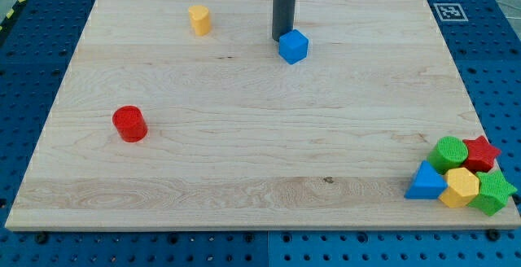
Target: Push the blue cube slightly towards the bottom of the board
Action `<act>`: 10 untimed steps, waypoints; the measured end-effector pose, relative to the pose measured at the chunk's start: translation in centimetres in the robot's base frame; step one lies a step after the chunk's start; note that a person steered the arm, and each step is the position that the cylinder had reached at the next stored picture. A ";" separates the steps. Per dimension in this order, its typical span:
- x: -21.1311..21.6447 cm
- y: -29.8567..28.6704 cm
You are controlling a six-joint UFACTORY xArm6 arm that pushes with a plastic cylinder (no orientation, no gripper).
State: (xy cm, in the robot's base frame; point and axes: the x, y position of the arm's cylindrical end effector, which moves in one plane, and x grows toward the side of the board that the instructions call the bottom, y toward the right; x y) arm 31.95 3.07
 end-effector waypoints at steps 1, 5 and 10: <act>2.4 0.0; 2.9 0.0; 2.4 4.2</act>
State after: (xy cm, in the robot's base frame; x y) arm 34.31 7.25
